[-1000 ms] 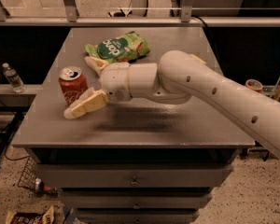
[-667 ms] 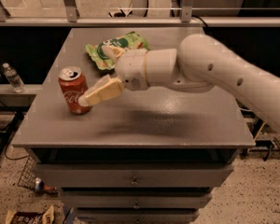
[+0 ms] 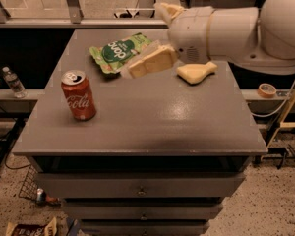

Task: Place coke can upright

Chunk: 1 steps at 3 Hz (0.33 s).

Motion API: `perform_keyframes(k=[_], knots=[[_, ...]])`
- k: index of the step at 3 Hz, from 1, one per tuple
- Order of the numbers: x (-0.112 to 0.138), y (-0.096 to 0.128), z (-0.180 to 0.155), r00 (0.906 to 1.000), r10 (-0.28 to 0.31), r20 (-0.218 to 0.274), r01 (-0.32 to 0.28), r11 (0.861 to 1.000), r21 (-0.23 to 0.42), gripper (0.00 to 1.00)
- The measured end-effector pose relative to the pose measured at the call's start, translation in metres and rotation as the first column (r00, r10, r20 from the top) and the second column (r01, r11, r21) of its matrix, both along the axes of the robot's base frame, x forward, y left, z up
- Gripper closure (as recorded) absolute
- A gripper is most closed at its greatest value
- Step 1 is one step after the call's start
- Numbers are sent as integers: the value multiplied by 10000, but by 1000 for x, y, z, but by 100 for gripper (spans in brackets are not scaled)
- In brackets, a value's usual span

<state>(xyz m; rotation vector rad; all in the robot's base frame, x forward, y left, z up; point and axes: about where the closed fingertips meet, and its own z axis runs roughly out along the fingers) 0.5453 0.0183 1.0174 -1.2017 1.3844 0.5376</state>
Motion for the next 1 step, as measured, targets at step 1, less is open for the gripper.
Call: perform_keyframes(k=[1], knots=[[-9,-54,40,9847,-1500,884,1495,9887,119,0]])
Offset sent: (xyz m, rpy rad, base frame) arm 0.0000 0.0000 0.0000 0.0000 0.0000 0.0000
